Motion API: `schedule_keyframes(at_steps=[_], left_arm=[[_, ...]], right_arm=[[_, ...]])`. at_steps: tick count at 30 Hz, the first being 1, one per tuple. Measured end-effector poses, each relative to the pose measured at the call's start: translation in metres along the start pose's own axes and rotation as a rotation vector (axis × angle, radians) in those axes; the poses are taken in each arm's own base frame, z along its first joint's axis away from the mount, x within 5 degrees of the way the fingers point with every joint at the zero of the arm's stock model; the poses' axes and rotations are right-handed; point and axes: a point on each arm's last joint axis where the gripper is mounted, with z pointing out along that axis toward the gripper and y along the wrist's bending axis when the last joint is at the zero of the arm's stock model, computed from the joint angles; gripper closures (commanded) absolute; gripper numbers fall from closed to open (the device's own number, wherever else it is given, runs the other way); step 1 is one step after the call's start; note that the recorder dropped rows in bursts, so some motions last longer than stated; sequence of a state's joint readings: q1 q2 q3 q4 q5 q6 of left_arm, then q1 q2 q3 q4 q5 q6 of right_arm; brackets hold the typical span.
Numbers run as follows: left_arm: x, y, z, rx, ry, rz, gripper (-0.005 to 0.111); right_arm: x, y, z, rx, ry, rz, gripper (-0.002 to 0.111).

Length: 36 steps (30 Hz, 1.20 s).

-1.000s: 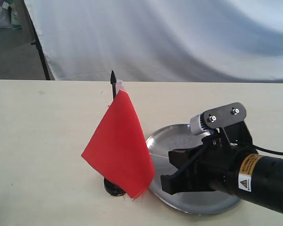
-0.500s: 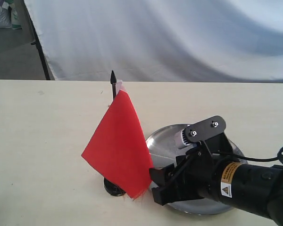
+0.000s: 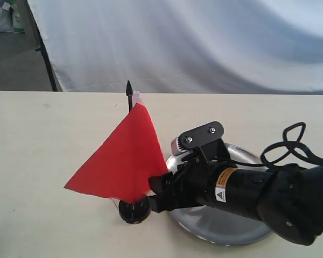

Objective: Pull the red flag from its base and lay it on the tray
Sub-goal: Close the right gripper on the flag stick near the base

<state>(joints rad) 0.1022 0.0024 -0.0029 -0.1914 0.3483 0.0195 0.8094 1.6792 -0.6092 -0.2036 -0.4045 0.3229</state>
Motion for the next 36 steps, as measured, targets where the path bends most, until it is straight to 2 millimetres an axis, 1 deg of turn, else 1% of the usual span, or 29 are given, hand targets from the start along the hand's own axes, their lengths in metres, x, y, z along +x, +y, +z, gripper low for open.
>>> schedule_keyframes(at_steps=[6,11,13,21,22,24,27,29,30,31,36], left_arm=[[0.0,0.0,0.0,0.0,0.0,0.0,0.107],[0.0,0.0,0.0,0.0,0.0,0.0,0.107],[0.0,0.0,0.0,0.0,0.0,0.0,0.107],[0.0,0.0,0.0,0.0,0.0,0.0,0.107],[0.0,0.0,0.0,0.0,0.0,0.0,0.107],[0.0,0.0,0.0,0.0,0.0,0.0,0.107],[0.0,0.0,0.0,0.0,0.0,0.0,0.107],[0.0,0.0,0.0,0.0,0.0,0.0,0.107],[0.0,0.0,0.0,0.0,0.0,0.0,0.107],[0.0,0.0,0.0,0.0,0.0,0.0,0.107],[0.0,0.0,0.0,0.0,0.0,0.0,0.107]], right_arm=[[-0.001,-0.001,0.018,0.0,0.016,0.0,0.044],[0.005,0.01,0.026,-0.034,0.044,-0.03,0.044],[0.004,0.014,0.03,-0.047,0.046,-0.043,0.044],[-0.013,0.02,0.037,-0.065,-0.006,-0.046,0.045],[-0.013,0.021,0.037,-0.066,-0.008,-0.047,0.048],[-0.015,0.021,0.038,-0.067,-0.014,-0.045,0.058],[-0.017,0.021,0.038,-0.068,-0.02,-0.043,0.08],[-0.018,0.022,0.038,-0.07,-0.023,-0.046,0.097],[-0.018,0.022,0.038,-0.071,-0.025,-0.048,0.104],[-0.018,0.022,0.038,-0.073,-0.025,-0.052,0.108],[-0.018,0.024,0.038,-0.081,-0.028,-0.059,0.109]])
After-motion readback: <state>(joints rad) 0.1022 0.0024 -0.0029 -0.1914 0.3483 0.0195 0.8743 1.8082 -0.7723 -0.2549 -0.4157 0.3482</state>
